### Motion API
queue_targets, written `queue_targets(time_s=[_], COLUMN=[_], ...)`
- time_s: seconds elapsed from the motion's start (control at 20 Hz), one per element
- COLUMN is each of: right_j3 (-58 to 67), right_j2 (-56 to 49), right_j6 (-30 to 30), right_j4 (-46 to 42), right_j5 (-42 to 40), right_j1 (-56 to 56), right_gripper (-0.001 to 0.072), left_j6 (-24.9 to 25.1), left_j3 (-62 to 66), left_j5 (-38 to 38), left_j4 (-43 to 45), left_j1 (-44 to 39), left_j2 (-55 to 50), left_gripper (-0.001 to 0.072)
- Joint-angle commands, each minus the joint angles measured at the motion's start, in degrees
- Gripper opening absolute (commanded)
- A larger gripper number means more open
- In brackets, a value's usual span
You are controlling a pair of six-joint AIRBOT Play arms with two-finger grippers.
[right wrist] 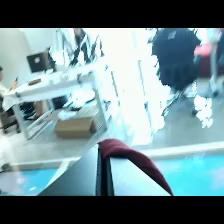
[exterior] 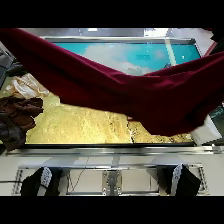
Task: Fold the shirts.
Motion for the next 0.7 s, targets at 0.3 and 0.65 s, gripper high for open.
queue_targets(time_s=[0.3, 0.65], right_j3=[6.03, -8.28], right_j2=[-16.57, -36.15], right_j6=[0.02, 0.57], right_j4=[3.69, -23.34], right_j5=[8.07, -6.43], right_j1=[0.28, 34.16], right_gripper=[0.0028, 0.0028], left_j6=[-14.05, -34.58], left_j3=[8.5, 8.52], left_j5=[1.44, 13.03], left_j4=[36.52, 78.2], left_j1=[-6.38, -36.83], left_j2=[-4.39, -31.43], left_gripper=[0.0003, 0.0003])
